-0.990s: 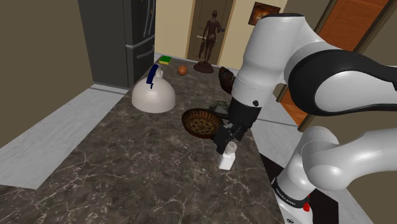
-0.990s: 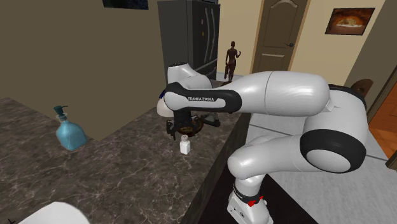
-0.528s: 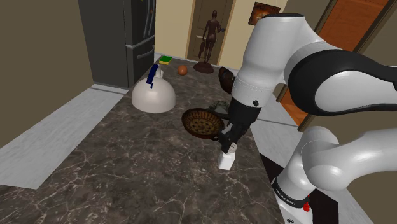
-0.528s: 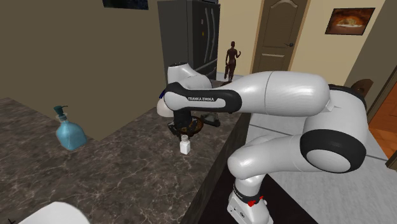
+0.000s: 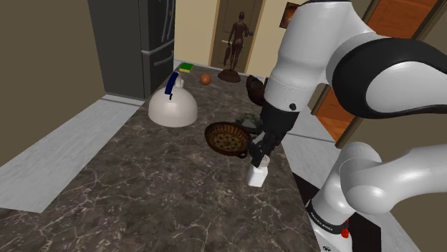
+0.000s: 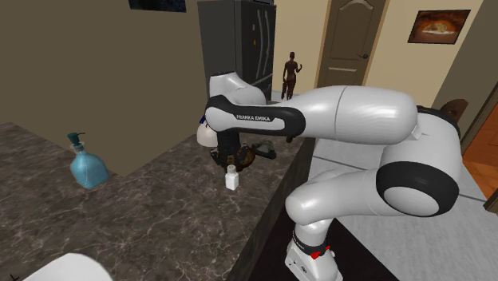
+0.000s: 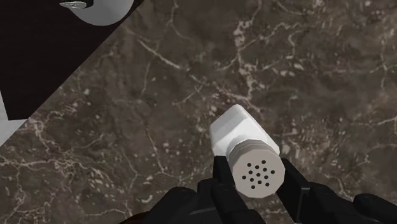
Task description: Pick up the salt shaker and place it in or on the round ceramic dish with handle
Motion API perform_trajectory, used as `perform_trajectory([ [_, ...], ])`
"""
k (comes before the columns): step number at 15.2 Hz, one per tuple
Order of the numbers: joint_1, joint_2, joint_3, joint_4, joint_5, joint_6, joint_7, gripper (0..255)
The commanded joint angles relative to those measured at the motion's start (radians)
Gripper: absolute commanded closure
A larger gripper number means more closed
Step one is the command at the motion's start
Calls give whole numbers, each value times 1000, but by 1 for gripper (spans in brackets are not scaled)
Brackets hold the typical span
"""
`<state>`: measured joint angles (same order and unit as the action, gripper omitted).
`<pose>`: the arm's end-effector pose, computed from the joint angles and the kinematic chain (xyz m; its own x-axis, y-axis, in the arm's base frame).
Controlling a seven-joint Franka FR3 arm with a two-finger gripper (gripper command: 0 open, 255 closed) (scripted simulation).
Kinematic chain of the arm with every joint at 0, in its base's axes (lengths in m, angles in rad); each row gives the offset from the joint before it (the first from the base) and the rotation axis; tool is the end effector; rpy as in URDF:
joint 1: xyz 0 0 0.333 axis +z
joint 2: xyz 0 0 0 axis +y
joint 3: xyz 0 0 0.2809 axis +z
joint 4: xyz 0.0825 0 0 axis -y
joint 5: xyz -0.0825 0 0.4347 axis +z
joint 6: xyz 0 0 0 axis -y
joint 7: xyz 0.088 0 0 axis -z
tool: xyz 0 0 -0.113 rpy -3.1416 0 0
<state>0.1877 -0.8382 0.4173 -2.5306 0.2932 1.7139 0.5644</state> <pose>0.3093 0.2425 0.4715 0.9907 -0.1361 -0.0042 -0.1360 -0.9905 0.0224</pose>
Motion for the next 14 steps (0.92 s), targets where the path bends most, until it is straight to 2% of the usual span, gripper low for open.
perform_trajectory([
  [1,-4,3,-8,28,-8,-25,0,255],
  [14,-22,34,-45,217,-45,-184,8,255],
])
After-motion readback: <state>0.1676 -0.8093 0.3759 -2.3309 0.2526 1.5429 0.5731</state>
